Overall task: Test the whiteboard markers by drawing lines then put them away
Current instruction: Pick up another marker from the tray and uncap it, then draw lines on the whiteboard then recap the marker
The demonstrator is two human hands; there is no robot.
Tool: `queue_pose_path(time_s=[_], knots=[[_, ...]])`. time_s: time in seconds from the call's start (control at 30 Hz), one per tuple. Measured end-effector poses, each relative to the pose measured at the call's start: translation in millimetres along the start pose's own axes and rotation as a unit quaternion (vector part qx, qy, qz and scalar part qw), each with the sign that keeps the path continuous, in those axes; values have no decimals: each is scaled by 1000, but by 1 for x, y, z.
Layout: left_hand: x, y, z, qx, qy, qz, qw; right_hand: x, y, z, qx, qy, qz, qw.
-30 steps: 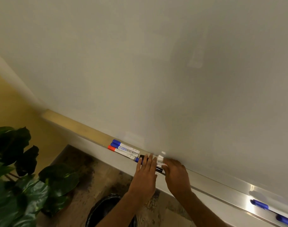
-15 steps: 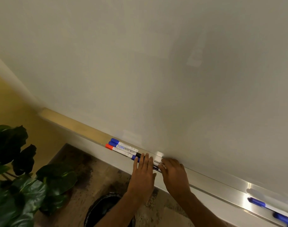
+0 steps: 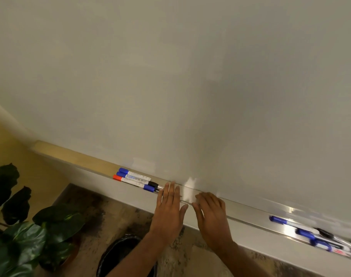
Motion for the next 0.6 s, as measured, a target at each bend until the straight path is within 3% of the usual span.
queue_pose_path(time_s=[0.27,0.6], knots=[[-5,28,-66,36,20,-9,999,-50,44,-45,53,27,-28,998],[8,52,-169,104,50,6,993,-93,112,-134,143,72,20,987]])
Point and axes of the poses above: each hand's wrist, its own y-axis away from the middle knuckle, its own x-axis out of the palm, z = x × y, the point moved 9 cm from there along -y, towards the middle knuckle, and after that the axes turned 7 degrees about -x, right-handed, at the moved point
